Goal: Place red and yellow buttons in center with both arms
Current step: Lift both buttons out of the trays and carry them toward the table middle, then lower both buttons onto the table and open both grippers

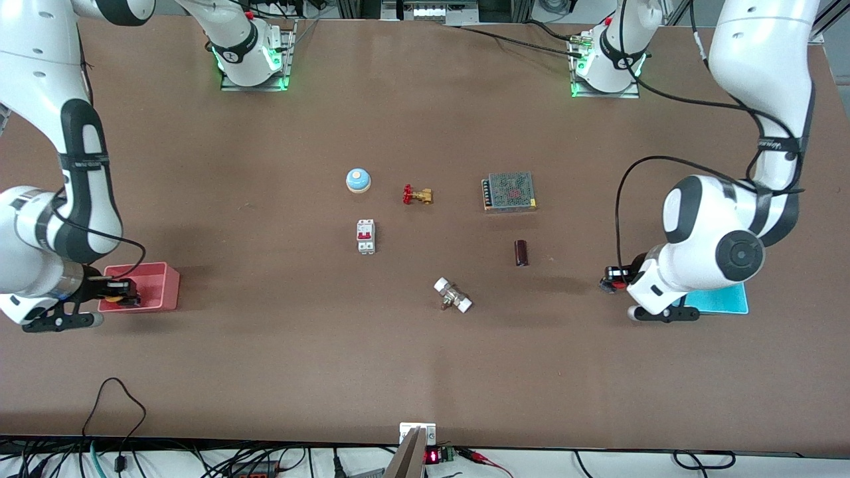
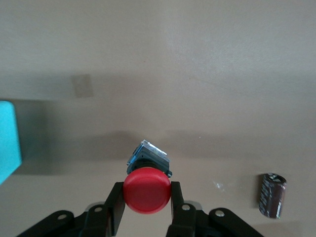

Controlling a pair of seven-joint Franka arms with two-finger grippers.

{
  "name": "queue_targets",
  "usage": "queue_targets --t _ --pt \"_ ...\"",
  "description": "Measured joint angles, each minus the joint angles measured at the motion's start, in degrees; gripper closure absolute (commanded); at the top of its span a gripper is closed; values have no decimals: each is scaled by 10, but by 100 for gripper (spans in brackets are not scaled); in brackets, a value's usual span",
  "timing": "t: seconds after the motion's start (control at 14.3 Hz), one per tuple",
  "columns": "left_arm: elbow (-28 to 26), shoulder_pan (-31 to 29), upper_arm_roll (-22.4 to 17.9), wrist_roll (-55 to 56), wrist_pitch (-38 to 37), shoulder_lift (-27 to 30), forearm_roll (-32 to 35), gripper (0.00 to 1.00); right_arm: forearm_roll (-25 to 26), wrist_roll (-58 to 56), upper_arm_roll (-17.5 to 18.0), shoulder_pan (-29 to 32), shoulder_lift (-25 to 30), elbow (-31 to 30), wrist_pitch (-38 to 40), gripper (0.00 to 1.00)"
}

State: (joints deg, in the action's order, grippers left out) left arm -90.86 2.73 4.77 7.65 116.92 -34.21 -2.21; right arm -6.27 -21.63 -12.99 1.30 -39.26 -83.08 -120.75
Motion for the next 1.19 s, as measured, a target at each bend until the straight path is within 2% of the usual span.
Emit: queue_targets --t 0.21,0.35,0.42,0.56,0.7,0.84,1.05,1.19 --pt "0 1 0 3 23 -25 0 78 0 -4 2 -1 38 28 73 59" --pt "0 1 0 4 30 -34 0 74 -4 -6 12 -11 53 35 88 59" --pt "0 1 0 4 32 -36 0 65 -7 -2 16 -26 55 36 89 59" --pt "0 1 0 5 34 -38 0 39 -10 48 20 -70 53 35 90 59" --pt "0 1 0 5 36 -38 0 26 -10 116 22 -124 48 34 90 59" --pt "3 0 -1 7 39 -38 0 0 -10 172 23 -170 41 32 91 59" --pt "16 -3 -5 7 44 -26 0 0 -10 232 23 -213 24 24 90 59" --pt "24 -8 -9 8 42 7 0 0 -12 268 23 -234 9 23 88 59"
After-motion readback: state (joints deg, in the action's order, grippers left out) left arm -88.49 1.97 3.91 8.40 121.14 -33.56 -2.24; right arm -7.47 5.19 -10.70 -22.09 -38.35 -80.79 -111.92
